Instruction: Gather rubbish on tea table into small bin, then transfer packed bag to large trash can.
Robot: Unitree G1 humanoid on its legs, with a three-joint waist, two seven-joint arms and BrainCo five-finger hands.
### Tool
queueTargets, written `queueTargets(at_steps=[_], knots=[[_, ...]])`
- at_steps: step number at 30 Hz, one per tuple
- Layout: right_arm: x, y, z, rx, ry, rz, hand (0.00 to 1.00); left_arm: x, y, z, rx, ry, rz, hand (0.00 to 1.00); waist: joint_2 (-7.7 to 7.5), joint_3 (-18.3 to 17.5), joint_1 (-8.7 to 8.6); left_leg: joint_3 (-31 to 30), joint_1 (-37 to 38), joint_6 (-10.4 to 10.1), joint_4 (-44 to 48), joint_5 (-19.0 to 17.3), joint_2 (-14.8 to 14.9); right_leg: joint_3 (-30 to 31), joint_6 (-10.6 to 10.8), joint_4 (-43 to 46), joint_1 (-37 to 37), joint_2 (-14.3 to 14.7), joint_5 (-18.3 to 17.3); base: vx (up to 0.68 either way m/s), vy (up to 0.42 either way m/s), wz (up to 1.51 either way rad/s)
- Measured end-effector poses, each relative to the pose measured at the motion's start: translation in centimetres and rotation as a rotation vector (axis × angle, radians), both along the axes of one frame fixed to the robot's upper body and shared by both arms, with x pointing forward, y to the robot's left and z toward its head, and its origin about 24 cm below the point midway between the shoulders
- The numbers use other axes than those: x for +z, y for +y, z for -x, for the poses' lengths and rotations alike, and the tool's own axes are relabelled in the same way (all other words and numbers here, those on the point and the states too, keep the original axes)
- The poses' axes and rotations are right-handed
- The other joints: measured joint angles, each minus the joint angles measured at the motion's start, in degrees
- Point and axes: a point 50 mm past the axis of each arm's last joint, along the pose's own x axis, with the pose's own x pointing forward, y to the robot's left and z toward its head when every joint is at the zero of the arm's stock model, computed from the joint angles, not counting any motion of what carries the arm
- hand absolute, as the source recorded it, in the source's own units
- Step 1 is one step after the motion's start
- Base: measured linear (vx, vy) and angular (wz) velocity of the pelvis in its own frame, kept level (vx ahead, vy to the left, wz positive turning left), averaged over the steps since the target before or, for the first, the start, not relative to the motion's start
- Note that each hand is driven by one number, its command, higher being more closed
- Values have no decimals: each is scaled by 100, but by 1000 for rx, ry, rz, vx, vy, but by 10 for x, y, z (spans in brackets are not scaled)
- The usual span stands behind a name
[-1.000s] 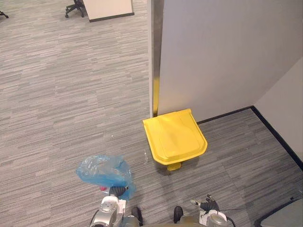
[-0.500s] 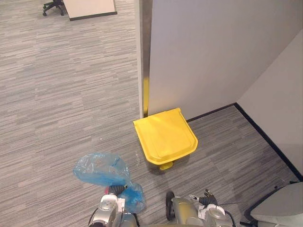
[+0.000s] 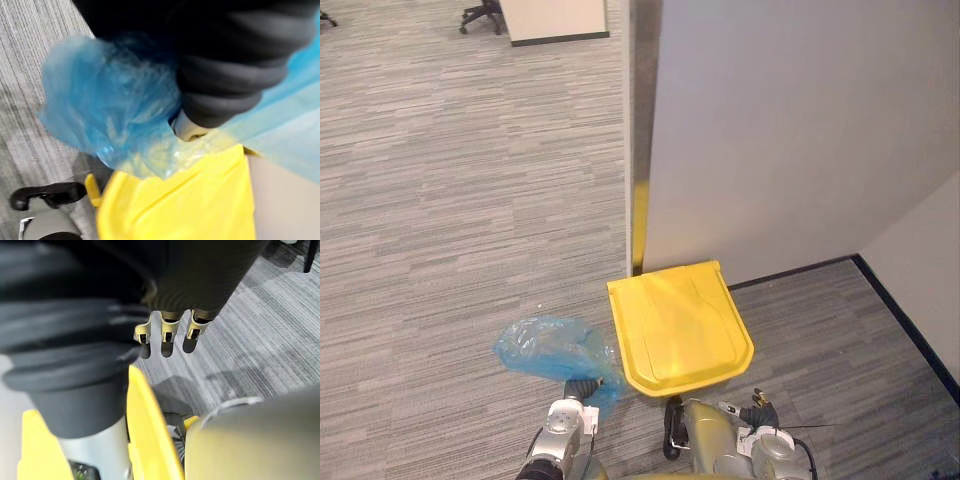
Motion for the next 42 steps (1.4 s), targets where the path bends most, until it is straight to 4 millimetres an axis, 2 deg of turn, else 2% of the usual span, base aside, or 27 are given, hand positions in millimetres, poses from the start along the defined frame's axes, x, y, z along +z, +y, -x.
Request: queueTargets(at_steps=[3, 5, 6, 7, 9, 13, 19, 23, 24, 25, 26, 27, 28, 29, 30, 31, 32, 33, 35, 37, 38, 39, 40, 41, 42], knots=[[3, 5, -13, 92, -4, 22, 0, 0, 1, -1, -9, -1, -5, 100, 21, -89, -20, -216, -188, -154, -302, 233, 86, 123, -43, 119, -212, 47, -16, 141, -46, 39], [5, 12, -21, 168, -15, 38, 0, 2, 2, -4, -20, -11, -18, 100, -48, -140, -13, -362, -355, -224, -426, 444, 107, 225, -45, 82, -345, 70, -15, 137, -55, 48], [10, 18, -33, 208, -42, 43, 0, 4, 5, -7, -22, -19, -27, 100, -70, -161, -10, -449, -466, -309, -508, 594, 132, 235, -97, 1, -399, 80, 19, 145, -79, 35], [11, 19, -35, 220, -49, 46, 0, 4, 6, -7, -22, -19, -29, 100, -73, -171, -10, -450, -498, -333, -553, 660, 146, 239, -118, -44, -415, 95, 34, 115, -90, 24], [24, 24, -57, 247, -125, 58, 0, 4, 8, -7, -31, -21, -41, 100, -83, -195, 6, -460, -578, -446, -736, 907, 176, 258, -205, -207, -454, 131, 92, 63, -63, 15], [34, 23, -69, 237, -194, 76, 0, 8, 11, -8, -51, -45, -62, 100, -104, -226, 11, -482, -514, -506, -1003, 1202, 206, 305, -275, -368, -381, 172, 140, 32, -40, 14], [22, 13, -51, 194, -121, 73, 0, 6, 13, -3, -53, -30, -62, 100, -100, -384, -29, -467, -138, -471, -1165, 1300, 197, 436, -227, -518, -67, 244, 236, -23, 20, -8], [11, 11, -36, 176, -53, 61, 0, 6, 14, -3, -85, -26, -68, 100, -182, -355, -90, -415, 47, -381, -1153, 1245, 0, 609, -169, -517, 43, 149, 384, -118, 64, -13], [7, 10, -28, 171, -23, 57, 0, 5, 13, -2, -99, -22, -70, 100, -219, -327, -95, -374, 144, -156, -1048, 1105, -85, 684, -108, -515, 157, 110, 421, -246, 125, -26], [3, 10, -21, 167, 3, 53, 0, 5, 13, -3, -100, -25, -70, 100, -308, -255, -94, -336, 181, -25, -757, 894, -221, 794, 4, -534, 260, 25, 445, -285, 133, -26], [2, 10, -19, 166, 9, 52, 0, 5, 13, -3, -101, -24, -69, 100, -315, -235, -97, -327, 194, -12, -676, 819, -241, 829, 77, -543, 295, 23, 459, -323, 132, -30], [0, 8, -14, 162, 22, 55, 0, 4, 11, -1, -103, -16, -65, 100, -349, -203, -100, -291, 187, 17, -550, 546, -276, 871, 271, -606, 314, 22, 484, -344, 145, -27], [-2, 7, -9, 159, 37, 55, 0, 3, 12, 0, -105, -12, -67, 100, -328, -193, -95, -270, 188, -52, -535, 395, -328, 894, 351, -688, 323, 4, 563, -436, 201, -47], [-7, 9, 4, 155, 72, 44, 0, 0, 17, 5, -100, 10, -79, 100, -469, -192, -85, -236, 70, 79, -435, 460, -490, 963, 553, -1068, 362, -98, 833, -374, 174, -48], [-8, 8, 7, 132, 76, 31, 0, -2, 18, 9, -95, 22, -80, 100, -383, -222, -59, -174, -117, 150, -382, 498, -442, 943, 621, -1197, 297, -133, 859, -311, 129, -50], [-8, 6, 7, 114, 73, 27, 0, -3, 19, 11, -92, 30, -79, 100, -422, -224, -69, -53, -230, 169, -301, 536, -440, 929, 603, -949, 162, -181, 803, -283, 94, -36], [-9, 2, 9, 95, 81, 29, 0, -7, 21, 17, -82, 58, -81, 100, -445, -216, -68, 18, -374, 213, -169, 566, -434, 912, 517, -242, 46, -224, 600, -295, 92, -19], [-10, -2, 15, 71, 95, 31, 0, -9, 22, 21, -82, 75, -81, 100, -432, -212, -67, 20, -422, 240, -149, 642, -412, 878, 517, 406, 186, -231, 380, -281, 74, -3], [-12, -5, 23, 47, 112, 29, 0, -12, 23, 28, -76, 94, -80, 100, -426, -215, -53, 10, -425, 183, -196, 780, -405, 884, 468, 1144, 579, -324, -35, -165, -16, 5], [-13, -5, 26, 46, 118, 27, 0, -14, 24, 34, -65, 111, -80, 100, -441, -265, -34, 25, -560, 41, -199, 917, -422, 901, 644, 1017, 985, -507, -374, -123, -120, -6], [-14, -8, 28, 38, 127, 29, 0, -16, 25, 36, -52, 126, -75, 100, -392, -331, -26, 33, -594, 3, -368, 1064, -438, 801, 707, 590, 1040, -409, -448, -47, -114, -22], [-14, -14, 30, 30, 136, 42, 0, -18, 17, 40, -53, 139, -52, 100, -203, -454, 18, 28, -657, 109, -735, 1294, -384, 854, 676, -236, 1173, -207, -438, -33, -98, -29], [-14, -18, 31, 29, 143, 52, 0, -18, 14, 40, -53, 139, -45, 100, -145, -497, 40, 31, -722, 171, -834, 1360, -375, 875, 575, -539, 1190, -156, -411, -38, -69, -37], [-13, -20, 28, 34, 143, 57, 0, -18, 10, 39, -54, 136, -33, 100, 43, -563, 56, 42, -843, 155, -947, 1492, -314, 879, 347, -978, 1219, -56, -290, -102, -49, -28], [-13, -24, 27, 33, 144, 65, 0, -19, 7, 39, -57, 137, -25, 100, 131, -569, 33, 40, -886, 203, -1093, 1647, -238, 874, 275, -1306, 1242, 54, -48, -112, -32, -19]])
